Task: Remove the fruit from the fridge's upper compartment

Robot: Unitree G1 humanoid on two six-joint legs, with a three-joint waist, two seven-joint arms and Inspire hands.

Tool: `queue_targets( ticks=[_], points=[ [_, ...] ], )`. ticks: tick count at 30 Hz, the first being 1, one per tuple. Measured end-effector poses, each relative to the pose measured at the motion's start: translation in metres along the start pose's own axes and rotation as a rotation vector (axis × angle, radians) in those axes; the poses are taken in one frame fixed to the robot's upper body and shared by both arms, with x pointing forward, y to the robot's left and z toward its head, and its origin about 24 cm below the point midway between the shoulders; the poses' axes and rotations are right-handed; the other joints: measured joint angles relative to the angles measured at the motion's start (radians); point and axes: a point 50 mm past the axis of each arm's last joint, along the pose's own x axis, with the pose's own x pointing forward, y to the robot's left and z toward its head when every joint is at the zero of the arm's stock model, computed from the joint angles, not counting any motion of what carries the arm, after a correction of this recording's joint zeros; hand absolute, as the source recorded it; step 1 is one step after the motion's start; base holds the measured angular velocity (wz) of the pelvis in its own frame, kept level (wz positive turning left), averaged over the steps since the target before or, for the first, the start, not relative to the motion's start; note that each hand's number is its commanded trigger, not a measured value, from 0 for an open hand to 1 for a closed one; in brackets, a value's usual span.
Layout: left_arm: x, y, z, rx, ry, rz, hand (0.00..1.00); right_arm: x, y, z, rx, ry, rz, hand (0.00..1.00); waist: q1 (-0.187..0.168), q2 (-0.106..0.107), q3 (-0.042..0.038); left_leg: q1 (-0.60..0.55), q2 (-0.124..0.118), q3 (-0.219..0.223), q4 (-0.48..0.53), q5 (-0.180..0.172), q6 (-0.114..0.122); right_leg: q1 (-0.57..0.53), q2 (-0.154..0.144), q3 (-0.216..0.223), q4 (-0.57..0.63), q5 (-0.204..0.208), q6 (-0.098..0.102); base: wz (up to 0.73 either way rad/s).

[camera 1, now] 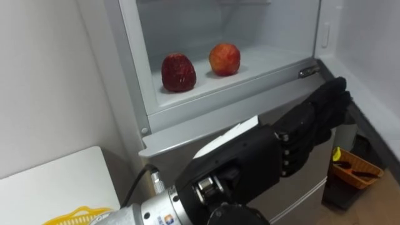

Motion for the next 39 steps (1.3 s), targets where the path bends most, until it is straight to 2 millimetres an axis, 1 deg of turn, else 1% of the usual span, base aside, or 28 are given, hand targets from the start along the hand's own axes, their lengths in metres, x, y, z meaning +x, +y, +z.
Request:
queue_targets(
  ticks=[7, 15, 19, 20, 22, 23, 24, 25, 26, 27, 28, 29, 30, 32, 33, 34, 35, 36, 38, 39],
  points=[
    [0.000, 0.000, 0.000, 0.001, 0.004, 0.001, 0.00, 0.000, 0.000, -0.002, 0.018, 0.005, 0.001, 0.00, 0.001, -0.002, 0.0014, -0.003, 0.000, 0.000, -0.001, 0.000, 0.000, 0.000, 0.000, 0.001, -0.012, 0.000, 0.000, 0.00],
    [0.000, 0.001, -0.001, 0.001, 0.005, 0.013, 0.00, 0.000, 0.000, 0.002, 0.042, -0.014, -0.015, 0.00, 0.007, -0.002, 0.0012, -0.003, -0.001, 0.004, 0.000, 0.000, 0.000, 0.000, -0.001, -0.001, -0.015, 0.000, 0.000, 0.00],
    [-0.002, 0.004, 0.000, 0.012, 0.007, 0.043, 0.00, 0.000, 0.002, -0.002, 0.007, -0.002, -0.010, 0.00, 0.022, -0.002, 0.0007, -0.002, -0.001, 0.004, 0.002, 0.001, -0.001, 0.000, -0.001, 0.000, -0.011, 0.000, 0.000, 0.00],
    [-0.002, 0.004, 0.002, 0.033, 0.009, 0.050, 0.00, 0.001, 0.002, -0.005, 0.003, 0.009, -0.007, 0.00, 0.032, -0.003, -0.0001, -0.003, -0.001, 0.003, 0.002, 0.001, -0.001, 0.000, -0.001, 0.000, -0.009, 0.000, 0.000, 0.00],
    [-0.004, 0.006, 0.007, 0.081, 0.006, 0.071, 0.00, 0.001, 0.003, -0.007, -0.002, 0.018, -0.004, 0.00, 0.041, -0.006, -0.0030, 0.000, 0.000, 0.000, 0.003, 0.001, -0.002, 0.002, -0.001, -0.001, -0.009, 0.000, 0.000, 0.00],
    [-0.006, 0.009, 0.012, 0.116, -0.003, 0.094, 0.00, 0.001, 0.003, -0.009, -0.007, 0.021, -0.005, 0.00, 0.059, -0.008, -0.0065, 0.002, 0.000, 0.000, 0.004, 0.002, -0.002, 0.003, -0.001, 0.000, -0.006, 0.000, 0.000, 0.00],
    [-0.008, 0.011, 0.015, 0.125, -0.011, 0.109, 0.00, 0.001, 0.004, -0.010, -0.009, 0.024, -0.005, 0.00, 0.068, -0.011, -0.0081, 0.003, 0.000, 0.000, 0.005, 0.003, -0.003, 0.004, -0.001, -0.001, -0.005, 0.000, -0.001, -0.05],
    [-0.013, 0.012, 0.019, 0.139, -0.027, 0.143, 0.00, 0.001, 0.005, -0.012, -0.012, 0.028, -0.003, 0.00, 0.086, -0.014, -0.0110, 0.003, 0.001, 0.000, 0.009, 0.003, -0.003, 0.005, -0.001, -0.001, -0.004, 0.001, -0.001, -0.05],
    [-0.020, 0.013, 0.027, 0.163, -0.049, 0.173, 0.00, 0.001, 0.005, -0.014, -0.014, 0.032, -0.003, 0.00, 0.106, -0.018, -0.0133, 0.004, 0.001, 0.000, 0.012, 0.003, -0.003, 0.001, -0.001, -0.001, 0.004, -0.002, -0.004, 0.00],
    [-0.022, 0.015, 0.031, 0.177, -0.059, 0.188, 0.00, 0.001, 0.006, -0.015, -0.016, 0.034, -0.004, 0.00, 0.116, -0.021, -0.0144, 0.004, 0.001, 0.000, 0.013, 0.003, -0.003, 0.000, -0.001, -0.001, 0.006, -0.002, -0.004, 0.03],
    [-0.026, 0.018, 0.039, 0.208, -0.083, 0.224, 0.00, 0.001, 0.006, -0.016, -0.027, 0.039, -0.005, 0.00, 0.137, -0.026, -0.0173, 0.006, 0.002, -0.003, 0.015, 0.003, -0.003, 0.004, -0.002, -0.004, 0.005, -0.003, -0.004, 0.08],
    [-0.031, 0.022, 0.046, 0.240, -0.107, 0.269, 0.00, 0.001, 0.006, -0.017, -0.022, 0.040, -0.008, 0.00, 0.157, -0.030, -0.0182, 0.011, 0.002, -0.006, 0.015, 0.003, -0.003, 0.009, -0.002, -0.010, 0.004, -0.003, -0.005, 0.10],
    [-0.033, 0.024, 0.050, 0.255, -0.118, 0.297, 0.00, 0.001, 0.006, -0.015, -0.016, 0.036, -0.010, 0.00, 0.167, -0.033, -0.0168, 0.015, 0.002, -0.009, 0.015, 0.003, -0.003, 0.013, -0.003, -0.017, 0.003, -0.005, -0.005, 0.14],
    [-0.047, 0.031, 0.062, 0.323, -0.150, 0.410, 0.00, 0.001, 0.006, -0.013, 0.008, 0.025, -0.010, 0.00, 0.199, -0.041, -0.0196, 0.018, -0.001, -0.030, 0.011, 0.003, -0.004, 0.024, -0.005, -0.032, 0.007, -0.008, -0.006, 0.20],
    [-0.051, 0.033, 0.065, 0.349, -0.152, 0.442, 0.00, 0.001, 0.007, -0.014, 0.013, 0.026, -0.009, 0.00, 0.209, -0.043, -0.0196, 0.018, -0.001, -0.032, 0.011, 0.003, -0.004, 0.025, -0.004, -0.035, 0.007, -0.008, -0.006, 0.20],
    [-0.060, 0.038, 0.069, 0.397, -0.151, 0.511, 0.00, 0.001, 0.009, -0.015, 0.019, 0.026, -0.007, 0.00, 0.227, -0.048, -0.0172, 0.021, -0.001, -0.043, 0.011, 0.003, -0.004, 0.034, -0.004, -0.047, 0.005, -0.008, -0.007, 0.26],
    [-0.070, 0.043, 0.073, 0.442, -0.144, 0.588, 0.00, 0.002, 0.010, -0.013, 0.012, 0.014, -0.005, 0.00, 0.245, -0.051, -0.0178, 0.021, -0.002, -0.058, 0.012, 0.003, -0.005, 0.039, -0.005, -0.059, 0.006, -0.009, -0.009, 0.28],
    [-0.074, 0.045, 0.075, 0.461, -0.142, 0.622, 0.00, 0.002, 0.011, -0.014, 0.007, 0.011, -0.006, 0.00, 0.258, -0.052, -0.0179, 0.019, -0.002, -0.061, 0.013, 0.004, -0.005, 0.039, -0.005, -0.065, 0.006, -0.009, -0.009, 0.26],
    [-0.090, 0.050, 0.085, 0.546, -0.146, 0.766, 0.00, 0.002, 0.011, -0.015, -0.009, 0.012, -0.021, 0.00, 0.297, -0.051, -0.0178, 0.012, -0.004, -0.079, 0.019, 0.005, -0.007, 0.038, -0.012, -0.087, 0.005, -0.010, -0.010, 0.22],
    [-0.094, 0.051, 0.087, 0.571, -0.149, 0.801, 0.00, 0.002, 0.011, -0.015, -0.010, 0.009, -0.027, 0.00, 0.308, -0.051, -0.0178, 0.012, -0.004, -0.080, 0.019, 0.006, -0.008, 0.038, -0.012, -0.089, 0.004, -0.010, -0.010, 0.18]
  ],
)
